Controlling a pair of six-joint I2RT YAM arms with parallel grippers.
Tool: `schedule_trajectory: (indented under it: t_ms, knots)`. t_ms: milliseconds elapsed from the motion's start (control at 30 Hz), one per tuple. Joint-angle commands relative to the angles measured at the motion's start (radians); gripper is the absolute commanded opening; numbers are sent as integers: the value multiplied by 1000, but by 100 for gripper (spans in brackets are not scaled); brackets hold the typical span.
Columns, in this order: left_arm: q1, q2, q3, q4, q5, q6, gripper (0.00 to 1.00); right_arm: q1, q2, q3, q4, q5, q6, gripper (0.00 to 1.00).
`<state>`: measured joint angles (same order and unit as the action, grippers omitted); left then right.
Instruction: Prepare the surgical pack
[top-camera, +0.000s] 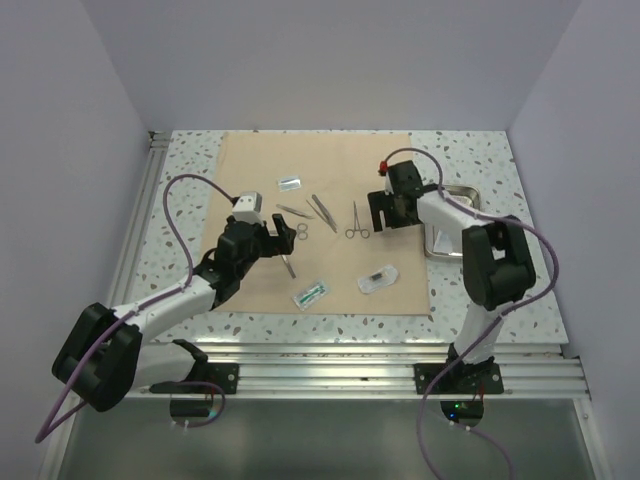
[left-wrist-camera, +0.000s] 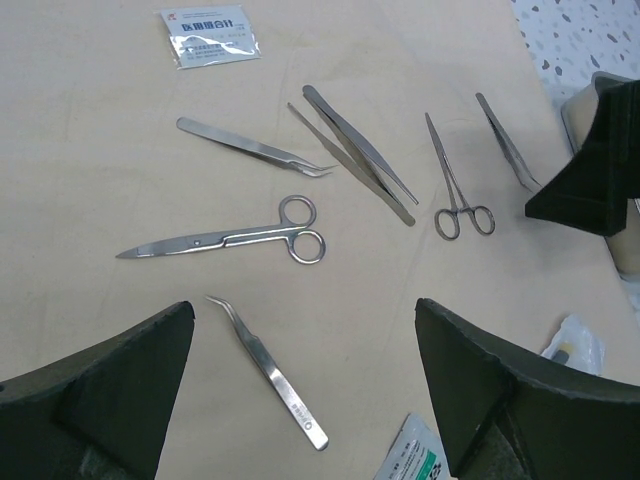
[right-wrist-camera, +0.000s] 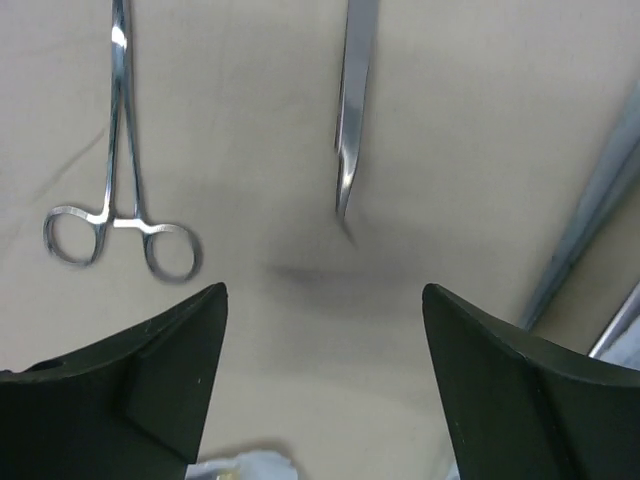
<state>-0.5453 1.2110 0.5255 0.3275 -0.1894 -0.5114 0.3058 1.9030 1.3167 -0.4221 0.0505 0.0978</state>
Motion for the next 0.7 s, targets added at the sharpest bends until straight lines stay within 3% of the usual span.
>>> schedule_trajectory:
  t_ms: [0, 300, 500, 600, 667]
  knots:
    - [5, -28, -1, 56, 14, 24, 96, 59, -231, -150, 28, 64, 57, 83]
    - [4, -18, -4, 90, 112, 37, 98, 214, -496, -384, -93, 132, 220, 91]
    - [-47, 61, 40, 131, 261, 122, 100, 230, -594, -438, -178, 223, 540, 88]
    - [-114, 126, 94, 119, 318, 204, 100, 234, -708, -507, -158, 268, 808, 88]
    - [-191, 195, 157, 75, 312, 278, 100, 236, -809, -516, -184, 383, 867, 88]
